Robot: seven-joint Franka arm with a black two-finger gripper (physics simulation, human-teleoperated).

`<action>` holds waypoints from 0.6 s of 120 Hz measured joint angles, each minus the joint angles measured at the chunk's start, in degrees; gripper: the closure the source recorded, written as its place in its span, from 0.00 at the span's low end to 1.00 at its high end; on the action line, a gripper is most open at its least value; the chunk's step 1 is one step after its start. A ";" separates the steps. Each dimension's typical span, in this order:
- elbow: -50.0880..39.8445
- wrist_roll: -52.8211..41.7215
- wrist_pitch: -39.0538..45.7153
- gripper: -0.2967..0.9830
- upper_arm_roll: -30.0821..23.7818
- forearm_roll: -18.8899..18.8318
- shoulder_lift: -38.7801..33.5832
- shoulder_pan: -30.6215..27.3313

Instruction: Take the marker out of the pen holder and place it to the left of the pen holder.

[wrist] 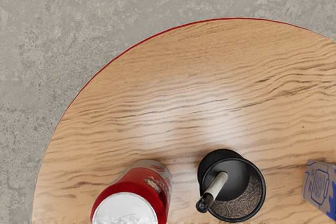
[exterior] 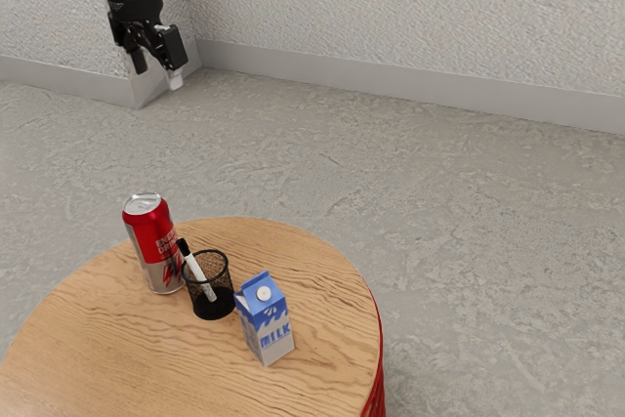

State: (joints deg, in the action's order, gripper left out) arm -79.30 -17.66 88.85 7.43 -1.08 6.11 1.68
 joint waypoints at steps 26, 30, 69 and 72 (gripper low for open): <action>0.15 3.23 -1.29 0.23 2.29 0.46 0.07 1.23; 0.15 3.63 -1.40 0.23 2.31 0.47 0.08 1.30; 9.91 -1.31 3.18 0.23 0.62 -6.80 16.04 9.77; 9.94 -2.33 3.63 0.23 0.63 -7.86 17.48 10.28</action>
State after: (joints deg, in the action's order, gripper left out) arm -69.36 -19.98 92.48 8.05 -8.94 23.59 11.96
